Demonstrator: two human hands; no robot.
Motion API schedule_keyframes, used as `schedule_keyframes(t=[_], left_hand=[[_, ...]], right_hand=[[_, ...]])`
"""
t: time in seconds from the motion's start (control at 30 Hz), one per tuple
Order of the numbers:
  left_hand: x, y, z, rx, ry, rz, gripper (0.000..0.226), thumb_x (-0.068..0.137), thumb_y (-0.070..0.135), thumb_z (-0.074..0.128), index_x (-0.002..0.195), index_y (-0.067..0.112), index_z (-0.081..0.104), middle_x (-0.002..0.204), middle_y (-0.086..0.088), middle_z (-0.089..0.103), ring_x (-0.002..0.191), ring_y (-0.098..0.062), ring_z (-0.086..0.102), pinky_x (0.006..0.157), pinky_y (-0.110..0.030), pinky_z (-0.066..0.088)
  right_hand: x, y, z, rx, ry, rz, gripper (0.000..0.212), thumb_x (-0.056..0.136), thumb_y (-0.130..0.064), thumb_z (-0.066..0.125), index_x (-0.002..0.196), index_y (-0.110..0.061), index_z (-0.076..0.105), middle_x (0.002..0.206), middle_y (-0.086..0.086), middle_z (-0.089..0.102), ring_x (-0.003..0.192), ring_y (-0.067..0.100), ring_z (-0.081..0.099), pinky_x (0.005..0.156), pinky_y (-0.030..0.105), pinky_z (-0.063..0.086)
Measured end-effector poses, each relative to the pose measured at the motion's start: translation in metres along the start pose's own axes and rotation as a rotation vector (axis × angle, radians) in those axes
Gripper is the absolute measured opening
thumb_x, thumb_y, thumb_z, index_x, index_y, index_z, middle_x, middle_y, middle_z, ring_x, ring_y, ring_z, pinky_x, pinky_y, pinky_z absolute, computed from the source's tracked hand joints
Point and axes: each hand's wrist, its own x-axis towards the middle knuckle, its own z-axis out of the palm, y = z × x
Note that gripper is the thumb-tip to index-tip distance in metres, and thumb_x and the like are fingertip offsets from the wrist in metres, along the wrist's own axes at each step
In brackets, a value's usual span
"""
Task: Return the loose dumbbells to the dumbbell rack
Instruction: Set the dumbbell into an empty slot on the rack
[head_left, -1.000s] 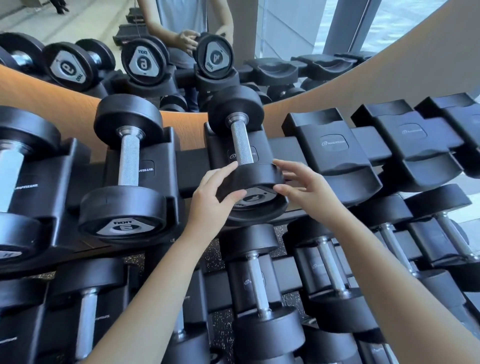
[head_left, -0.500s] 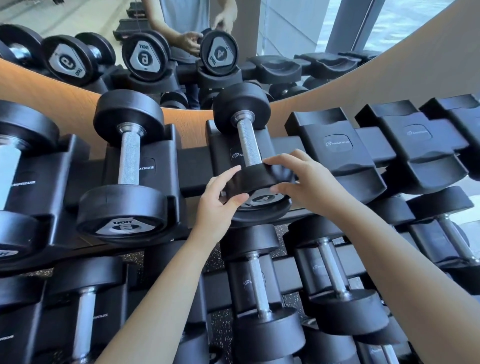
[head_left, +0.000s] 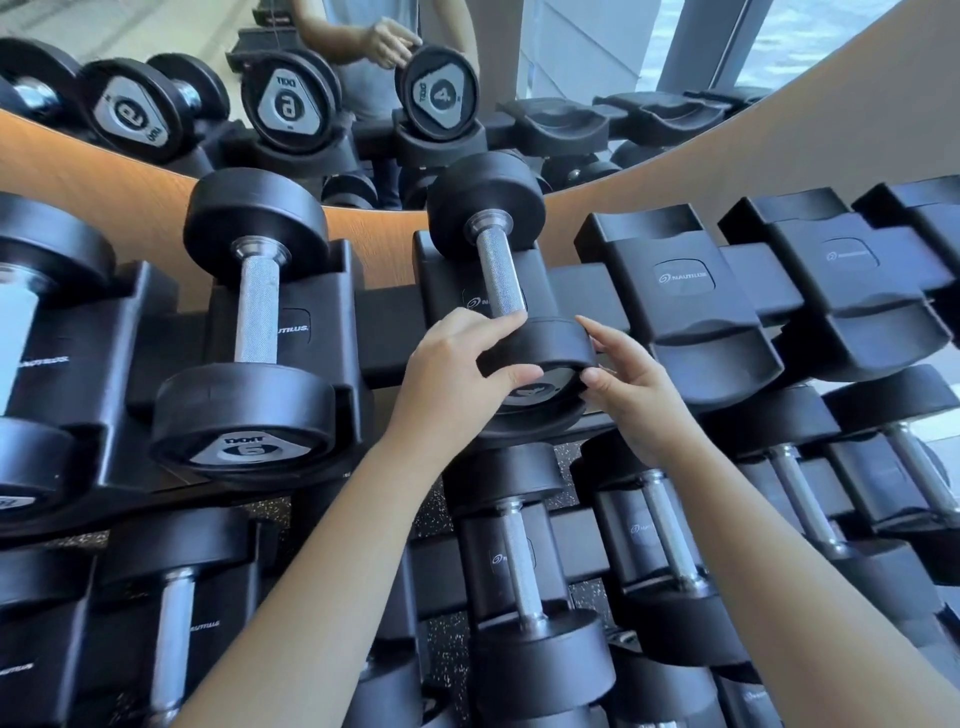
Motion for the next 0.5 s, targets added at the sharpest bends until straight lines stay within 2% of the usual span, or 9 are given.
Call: schedule_keyframes(t=[0.03, 0.07, 0.13, 0.2, 0.27, 0.3, 0.4, 0.5], left_hand=[[-0.003, -0.004, 0.002, -0.041, 0.015, 0.009, 0.049, 0.070, 0.022, 0.077, 0.117, 0.018, 0.062, 0.097, 0.000, 0.059, 0.094, -0.005, 0.053, 0.088, -0.014, 0.038], [-0.007, -0.007, 0.003, -0.084, 0.030, 0.013, 0.049, 0.071, 0.022, 0.075, 0.118, 0.018, 0.061, 0.099, 0.005, 0.058, 0.093, 0.004, 0.051, 0.088, -0.007, 0.035], [-0.015, -0.016, 0.004, -0.163, 0.053, 0.000, 0.049, 0.074, 0.019, 0.071, 0.121, 0.021, 0.057, 0.102, 0.011, 0.055, 0.097, 0.012, 0.048, 0.090, -0.005, 0.032], [-0.024, -0.026, 0.005, -0.254, 0.069, -0.061, 0.050, 0.076, 0.017, 0.069, 0.122, 0.030, 0.053, 0.107, 0.013, 0.055, 0.102, 0.005, 0.051, 0.093, -0.012, 0.037], [-0.031, -0.035, 0.006, -0.369, 0.106, -0.152, 0.050, 0.075, 0.019, 0.068, 0.118, 0.042, 0.053, 0.111, 0.008, 0.057, 0.103, -0.016, 0.057, 0.096, -0.029, 0.044], [-0.034, -0.038, 0.007, -0.425, 0.122, -0.194, 0.050, 0.075, 0.019, 0.067, 0.116, 0.045, 0.053, 0.112, 0.002, 0.058, 0.103, -0.023, 0.057, 0.097, -0.034, 0.045], [-0.038, -0.041, 0.011, -0.577, 0.121, -0.314, 0.052, 0.079, 0.003, 0.066, 0.113, 0.040, 0.054, 0.118, 0.001, 0.059, 0.110, -0.011, 0.057, 0.103, -0.036, 0.041], [-0.041, -0.039, 0.019, -0.667, 0.105, -0.361, 0.053, 0.083, -0.003, 0.060, 0.116, 0.037, 0.051, 0.128, -0.001, 0.056, 0.118, -0.008, 0.052, 0.106, -0.034, 0.037]], right_hand=[[0.000, -0.002, 0.000, 0.018, -0.006, 0.018, 0.051, 0.069, -0.021, 0.073, 0.115, -0.030, 0.053, 0.093, -0.021, 0.069, 0.090, 0.003, 0.063, 0.082, 0.027, 0.053], [0.000, -0.004, 0.000, 0.018, -0.008, 0.035, 0.050, 0.071, -0.016, 0.071, 0.116, -0.029, 0.053, 0.092, -0.019, 0.070, 0.091, 0.003, 0.063, 0.081, 0.026, 0.054], [0.001, -0.011, 0.000, -0.035, -0.008, 0.047, 0.046, 0.080, 0.001, 0.062, 0.118, -0.023, 0.052, 0.092, -0.014, 0.070, 0.090, 0.002, 0.063, 0.074, 0.022, 0.054], [0.003, -0.022, 0.004, -0.198, -0.004, 0.020, 0.046, 0.081, 0.004, 0.060, 0.118, -0.024, 0.052, 0.100, -0.009, 0.063, 0.093, 0.008, 0.062, 0.078, 0.024, 0.051], [0.004, -0.033, 0.011, -0.465, -0.010, -0.065, 0.046, 0.079, -0.005, 0.067, 0.115, -0.031, 0.054, 0.101, -0.007, 0.056, 0.094, 0.015, 0.059, 0.084, 0.028, 0.049], [0.006, -0.039, 0.016, -0.612, -0.029, -0.128, 0.047, 0.077, -0.010, 0.070, 0.116, -0.032, 0.055, 0.097, -0.008, 0.052, 0.089, 0.017, 0.056, 0.082, 0.028, 0.048], [0.012, -0.056, 0.031, -1.026, -0.132, -0.269, 0.048, 0.077, -0.020, 0.071, 0.122, -0.026, 0.056, 0.093, -0.006, 0.044, 0.073, 0.017, 0.044, 0.074, 0.029, 0.042], [0.017, -0.068, 0.039, -1.172, -0.180, -0.253, 0.049, 0.077, -0.023, 0.070, 0.123, -0.027, 0.055, 0.095, -0.002, 0.044, 0.072, 0.022, 0.045, 0.075, 0.034, 0.042]])
